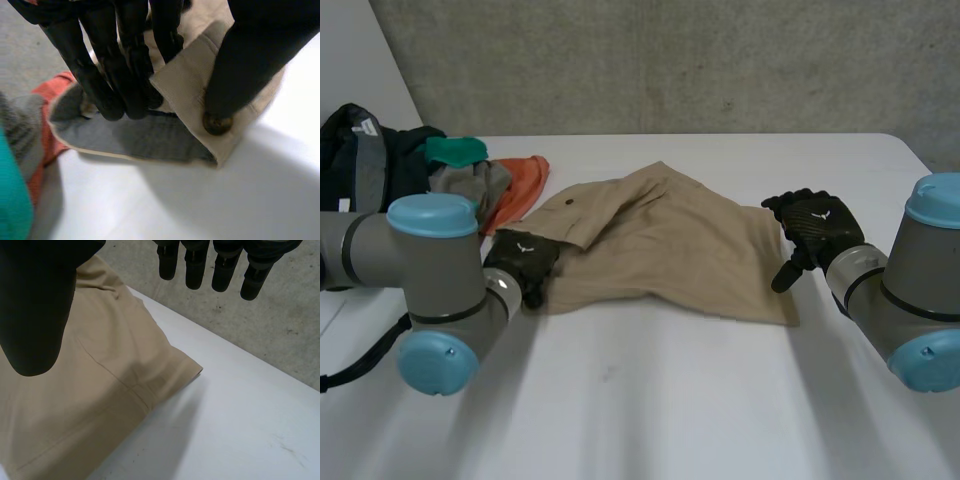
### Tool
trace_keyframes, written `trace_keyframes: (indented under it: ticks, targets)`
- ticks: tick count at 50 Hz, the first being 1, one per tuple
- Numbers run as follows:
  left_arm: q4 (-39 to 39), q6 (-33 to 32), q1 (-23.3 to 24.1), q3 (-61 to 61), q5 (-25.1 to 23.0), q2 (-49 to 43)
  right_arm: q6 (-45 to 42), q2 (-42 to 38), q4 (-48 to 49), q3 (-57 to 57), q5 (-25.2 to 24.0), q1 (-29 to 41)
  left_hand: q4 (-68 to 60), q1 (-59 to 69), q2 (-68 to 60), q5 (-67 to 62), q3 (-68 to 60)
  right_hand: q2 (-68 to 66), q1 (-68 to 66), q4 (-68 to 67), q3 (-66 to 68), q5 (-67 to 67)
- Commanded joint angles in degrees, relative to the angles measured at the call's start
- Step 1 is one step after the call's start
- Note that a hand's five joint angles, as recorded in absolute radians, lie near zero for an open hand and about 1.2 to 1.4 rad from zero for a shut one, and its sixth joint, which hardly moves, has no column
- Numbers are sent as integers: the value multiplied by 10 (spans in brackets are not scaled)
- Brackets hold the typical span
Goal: Fold the laundry.
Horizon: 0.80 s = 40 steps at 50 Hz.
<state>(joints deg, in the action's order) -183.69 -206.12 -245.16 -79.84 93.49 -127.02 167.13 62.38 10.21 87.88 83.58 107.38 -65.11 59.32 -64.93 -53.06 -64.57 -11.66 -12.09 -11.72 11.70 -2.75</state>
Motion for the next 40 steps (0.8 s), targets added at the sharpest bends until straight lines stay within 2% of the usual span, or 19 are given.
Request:
trace_keyframes:
  ticks: [1, 5, 10, 16, 17, 21, 24, 27, 28, 29, 30, 34, 40]
  targets:
    - [-54, 12, -15, 38, 18, 55, -1, 5, 0, 1, 0, -2, -149, 207, -151, -169, -154, 17, 21, 17, -17, 27]
    - [-116, 18, -15, 101, 7, 88, 1, 12, 0, 2, -1, -5, -149, 207, -151, -169, -154, 17, 21, 17, -17, 27]
    - [-133, 30, 6, 215, -16, 92, 2, 19, 0, 4, 0, -10, -149, 207, -151, -169, -154, 17, 21, 17, -17, 27]
    - [-137, 120, 78, 339, -69, 74, 12, 27, 2, 3, 0, -33, -149, 207, -151, -169, -154, 17, 21, 17, -17, 27]
    - [-136, 152, 98, 359, -92, 63, 20, 29, 4, 1, 2, -42, -149, 207, -151, -169, -154, 17, 21, 17, -17, 27]
    - [-120, 215, 146, 384, -145, 16, 46, 34, 12, -3, 11, -68, -149, 207, -151, -169, -154, 17, 21, 17, -17, 27]
    - [-90, 235, 171, 384, -169, -20, 64, 37, 14, -7, 18, -84, -149, 207, -151, -169, -154, 17, 21, 17, -17, 27]
    - [-48, 238, 190, 381, -197, -63, 79, 42, 14, -13, 23, -104, 122, -64, 121, 102, 117, 17, 21, 17, -17, 27]
    - [-37, 237, 192, 381, -201, -71, 82, 43, 14, -15, 24, -109, 238, -180, 237, 218, 233, 17, 21, 17, -17, 27]
    - [-14, 231, 195, 378, -207, -82, 85, 44, 14, -18, 26, -117, 444, -386, 443, 424, 439, 17, 21, 17, -17, 27]
    - [-2, 229, 196, 375, -207, -83, 86, 44, 13, -19, 26, -121, 536, -478, 534, 516, 531, 17, 21, 17, -17, 27]
    - [41, 217, 192, 355, -203, -53, 81, 46, 10, -25, 26, -132, 551, -493, 549, 531, 546, 17, 21, 17, -17, 27]
    - [27, 222, 159, 283, -162, 56, 54, 63, 2, -25, 18, -122, 551, -493, 549, 531, 546, 17, 21, 17, -17, 27]
